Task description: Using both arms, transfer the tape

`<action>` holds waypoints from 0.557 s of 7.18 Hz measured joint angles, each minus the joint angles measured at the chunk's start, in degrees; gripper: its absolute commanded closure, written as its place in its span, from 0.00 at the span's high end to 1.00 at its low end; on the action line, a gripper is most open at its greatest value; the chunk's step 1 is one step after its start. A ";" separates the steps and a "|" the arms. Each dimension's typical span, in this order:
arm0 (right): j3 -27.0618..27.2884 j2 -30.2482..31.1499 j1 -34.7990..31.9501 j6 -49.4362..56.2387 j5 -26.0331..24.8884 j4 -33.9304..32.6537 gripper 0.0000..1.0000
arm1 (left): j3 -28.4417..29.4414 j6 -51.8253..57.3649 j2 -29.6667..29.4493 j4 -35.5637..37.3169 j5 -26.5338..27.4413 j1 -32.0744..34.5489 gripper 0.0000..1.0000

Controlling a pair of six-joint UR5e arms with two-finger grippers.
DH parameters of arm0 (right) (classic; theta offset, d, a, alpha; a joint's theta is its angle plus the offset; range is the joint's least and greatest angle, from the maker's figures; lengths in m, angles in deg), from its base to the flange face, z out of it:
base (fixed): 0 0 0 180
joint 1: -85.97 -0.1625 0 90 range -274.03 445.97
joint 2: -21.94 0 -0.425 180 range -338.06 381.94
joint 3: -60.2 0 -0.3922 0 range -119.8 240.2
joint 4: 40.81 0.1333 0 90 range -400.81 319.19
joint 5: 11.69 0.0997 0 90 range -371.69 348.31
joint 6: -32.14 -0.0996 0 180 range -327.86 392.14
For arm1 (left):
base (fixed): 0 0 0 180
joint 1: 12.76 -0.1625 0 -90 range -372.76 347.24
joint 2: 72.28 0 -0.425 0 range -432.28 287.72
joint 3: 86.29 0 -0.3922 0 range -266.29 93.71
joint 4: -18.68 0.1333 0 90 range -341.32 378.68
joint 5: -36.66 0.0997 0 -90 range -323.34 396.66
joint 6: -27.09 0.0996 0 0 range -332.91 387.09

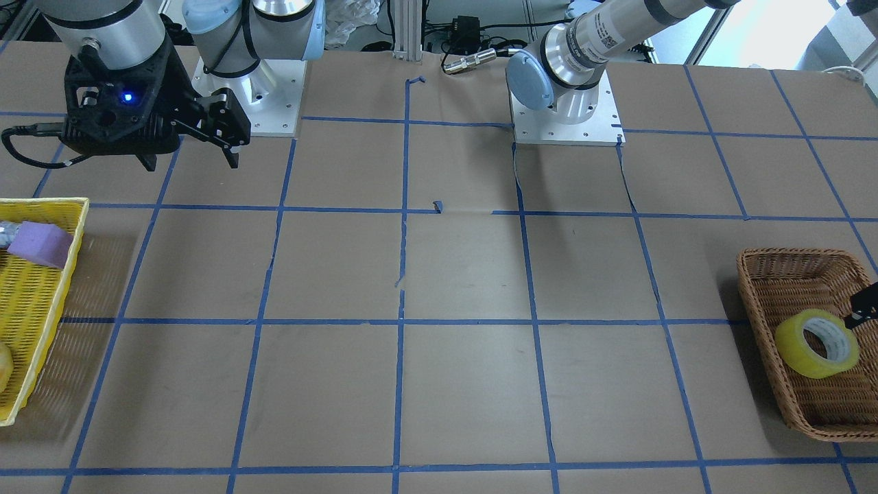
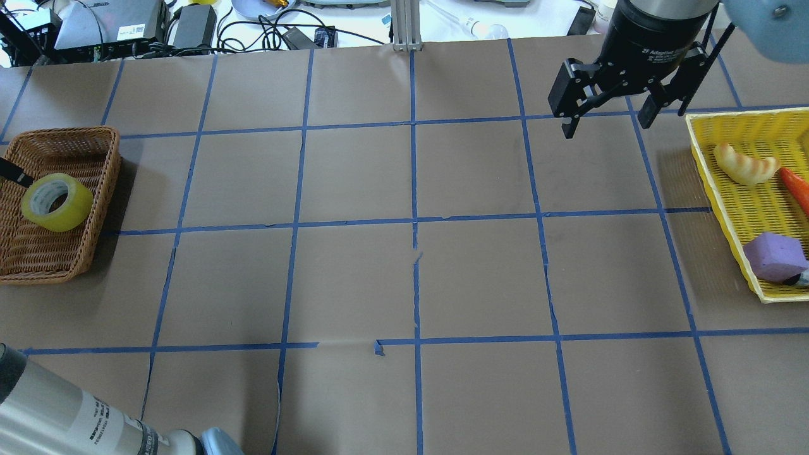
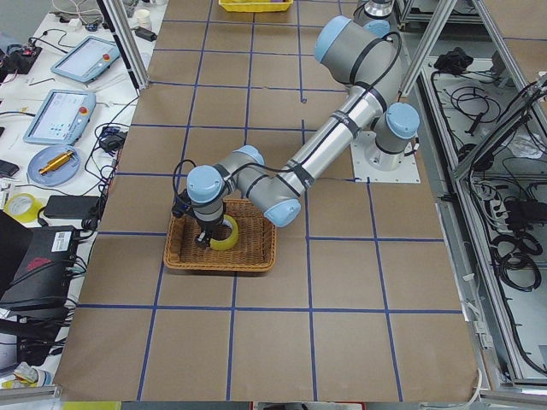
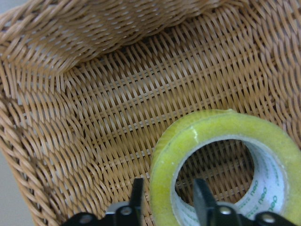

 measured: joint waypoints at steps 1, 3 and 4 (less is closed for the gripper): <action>0.03 0.11 0.00 0.01 -0.01 0.00 1.00 | 0.02 -4.68 4.09 -4.77 -0.08 2.54 1.00; 0.10 0.19 -0.01 0.01 -0.14 0.05 1.00 | -0.71 -22.47 12.75 -13.13 0.32 13.03 1.00; 0.17 0.20 -0.01 0.01 -0.15 0.06 1.00 | -1.66 -32.40 16.63 -17.93 0.48 19.23 1.00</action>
